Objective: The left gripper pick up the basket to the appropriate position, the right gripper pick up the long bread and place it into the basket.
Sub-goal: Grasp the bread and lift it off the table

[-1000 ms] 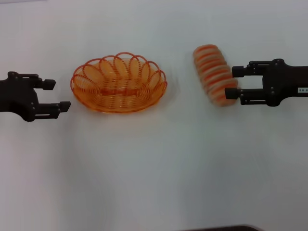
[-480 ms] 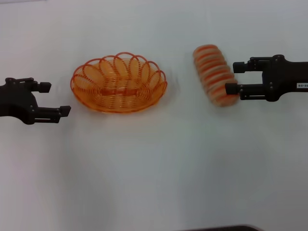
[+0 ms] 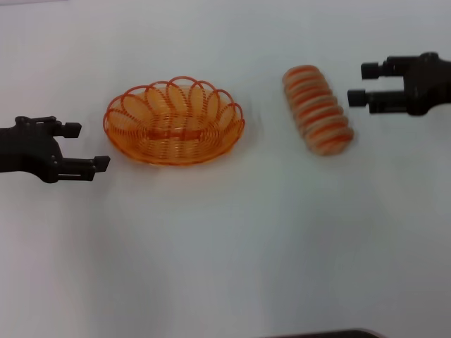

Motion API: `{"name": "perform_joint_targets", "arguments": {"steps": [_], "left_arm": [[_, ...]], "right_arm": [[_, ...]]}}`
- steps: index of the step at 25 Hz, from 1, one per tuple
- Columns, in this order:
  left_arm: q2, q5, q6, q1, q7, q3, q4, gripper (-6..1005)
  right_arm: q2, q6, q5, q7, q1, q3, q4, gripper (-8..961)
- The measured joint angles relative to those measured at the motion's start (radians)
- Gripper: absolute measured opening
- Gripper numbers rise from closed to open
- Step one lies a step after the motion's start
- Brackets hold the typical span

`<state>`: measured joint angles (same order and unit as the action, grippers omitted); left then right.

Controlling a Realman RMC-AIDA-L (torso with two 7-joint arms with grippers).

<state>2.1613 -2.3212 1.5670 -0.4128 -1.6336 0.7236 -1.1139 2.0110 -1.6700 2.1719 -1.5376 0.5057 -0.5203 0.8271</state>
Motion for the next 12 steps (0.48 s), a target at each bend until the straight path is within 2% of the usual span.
{"name": "perform_joint_targets", "arguments": {"steps": [5, 12], "left_arm": [[0.0, 0.0, -0.012, -0.006, 0.0, 0.005, 0.02, 860], [0.0, 0.0, -0.023, -0.006, -0.002, 0.008, 0.024, 860]], "right_arm": [[-0.008, -0.001, 0.0, -0.164, 0.042, -0.007, 0.055, 730], [-0.056, 0.001, 0.012, -0.41, 0.11, -0.014, 0.094, 730]]}}
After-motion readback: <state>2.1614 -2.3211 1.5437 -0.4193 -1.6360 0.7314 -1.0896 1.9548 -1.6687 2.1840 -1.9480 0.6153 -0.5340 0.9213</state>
